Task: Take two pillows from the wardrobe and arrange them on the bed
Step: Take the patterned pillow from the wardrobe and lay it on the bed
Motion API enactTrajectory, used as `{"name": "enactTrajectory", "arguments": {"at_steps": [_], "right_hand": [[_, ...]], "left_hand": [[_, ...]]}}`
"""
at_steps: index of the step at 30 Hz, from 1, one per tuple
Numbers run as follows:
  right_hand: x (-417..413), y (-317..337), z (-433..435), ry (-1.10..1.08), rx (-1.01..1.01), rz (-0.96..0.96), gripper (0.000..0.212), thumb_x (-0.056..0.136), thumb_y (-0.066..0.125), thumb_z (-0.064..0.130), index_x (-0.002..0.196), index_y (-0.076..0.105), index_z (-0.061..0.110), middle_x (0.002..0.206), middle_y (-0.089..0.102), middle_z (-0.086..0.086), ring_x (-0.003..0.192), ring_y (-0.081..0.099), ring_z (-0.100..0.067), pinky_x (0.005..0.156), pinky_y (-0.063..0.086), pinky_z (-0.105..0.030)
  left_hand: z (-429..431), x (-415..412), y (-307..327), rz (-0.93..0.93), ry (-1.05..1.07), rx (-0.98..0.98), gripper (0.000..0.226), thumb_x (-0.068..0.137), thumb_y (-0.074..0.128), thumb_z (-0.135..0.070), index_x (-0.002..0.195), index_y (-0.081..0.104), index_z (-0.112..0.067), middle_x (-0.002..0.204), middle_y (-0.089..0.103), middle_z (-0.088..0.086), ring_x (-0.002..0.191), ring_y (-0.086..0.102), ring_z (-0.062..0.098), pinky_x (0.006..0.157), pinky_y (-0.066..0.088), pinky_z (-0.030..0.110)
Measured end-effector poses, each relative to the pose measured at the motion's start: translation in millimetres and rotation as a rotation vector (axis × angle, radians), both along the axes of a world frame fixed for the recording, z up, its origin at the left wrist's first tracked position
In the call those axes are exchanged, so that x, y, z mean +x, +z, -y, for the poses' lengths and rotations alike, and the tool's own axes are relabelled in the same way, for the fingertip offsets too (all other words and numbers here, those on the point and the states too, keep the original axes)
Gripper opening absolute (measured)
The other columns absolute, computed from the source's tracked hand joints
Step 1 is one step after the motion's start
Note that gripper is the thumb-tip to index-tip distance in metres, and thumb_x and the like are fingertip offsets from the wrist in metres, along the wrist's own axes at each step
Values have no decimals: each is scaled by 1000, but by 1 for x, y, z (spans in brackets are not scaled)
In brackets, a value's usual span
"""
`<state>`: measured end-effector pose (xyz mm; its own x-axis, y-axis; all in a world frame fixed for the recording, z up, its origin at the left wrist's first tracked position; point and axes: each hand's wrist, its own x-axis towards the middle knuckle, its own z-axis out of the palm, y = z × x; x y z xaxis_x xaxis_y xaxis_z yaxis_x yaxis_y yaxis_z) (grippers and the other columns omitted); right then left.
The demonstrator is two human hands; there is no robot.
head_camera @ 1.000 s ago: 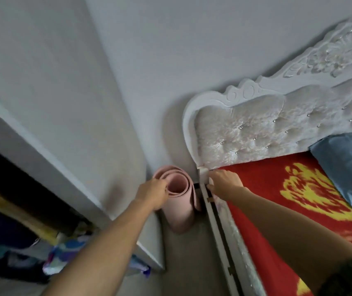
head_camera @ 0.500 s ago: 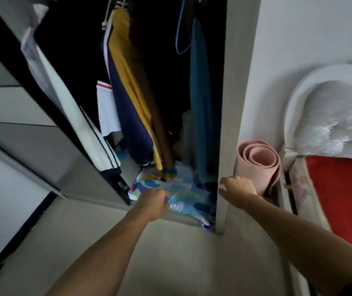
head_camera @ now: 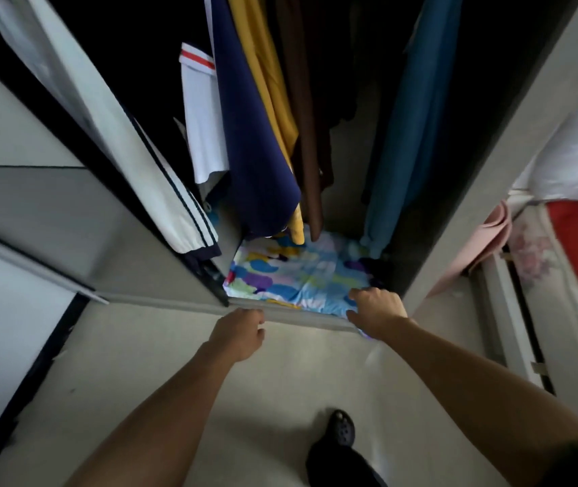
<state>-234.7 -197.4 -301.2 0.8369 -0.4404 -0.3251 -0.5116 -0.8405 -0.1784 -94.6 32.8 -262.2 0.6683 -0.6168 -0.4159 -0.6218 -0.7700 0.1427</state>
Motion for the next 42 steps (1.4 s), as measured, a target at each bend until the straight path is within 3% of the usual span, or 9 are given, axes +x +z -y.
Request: {"name": "enactTrajectory", "arguments": {"at_steps": [8,16,25,30,33,36,39,42], "right_hand": [[78,-138,35,-96,34,-36,44,84,55,44,123,51,25,119,64,-6,105,62,-30,85,50,-37],[140,-302,78,-188,30,-7,55,82,58,42,132,44,23,119,62,-10,106,62,-32,83,51,-40],[230,-502,134,-275,5,83,71,77,65,49,136,37,22,128,52,-13,117,51,-33,92,48,-45],[274,-574,165,-273,-4,173,98,75,64,61,149,13,22,154,25,-11,139,30,-29,105,36,-49],[285,-602,172,-295,11,91,109,72,64,65,150,0,24,159,9,-8,144,16,-29,109,28,-53],[292,-622,178,-326,-36,-12,115,69,60,71,150,-7,25,160,5,-8,145,14,-30,110,23,-55],[300,-630,189,-316,-104,-58,110,68,55,76,150,0,27,157,17,-9,140,21,-32,105,26,-55],[303,-639,189,-344,-185,86,79,77,53,66,142,30,29,140,44,-8,128,36,-32,99,33,-50]], "left_hand": [[48,109,-130,-18,-19,-17,26,87,56,-26,111,61,-16,114,66,8,105,60,28,85,49,34],[88,187,-313,-36,-94,-17,25,88,55,-25,109,59,-13,111,65,13,105,59,32,85,51,40],[138,306,-538,22,-104,-112,48,89,59,-33,131,47,-12,136,48,16,125,44,32,101,42,43],[175,376,-611,154,-203,-185,59,88,58,-34,141,35,-17,149,32,13,134,32,31,104,37,45],[195,399,-633,206,-246,-167,74,85,63,-38,146,25,-19,153,24,15,139,24,31,108,35,45],[209,414,-650,263,-279,-72,94,79,67,-48,148,10,-20,156,13,15,142,16,33,111,29,47],[219,430,-665,241,-280,-86,110,70,73,-53,148,4,-18,157,10,14,143,12,33,113,24,50],[221,440,-673,244,-296,-86,101,70,72,-56,147,17,-19,156,20,11,141,19,31,111,24,48]]}}
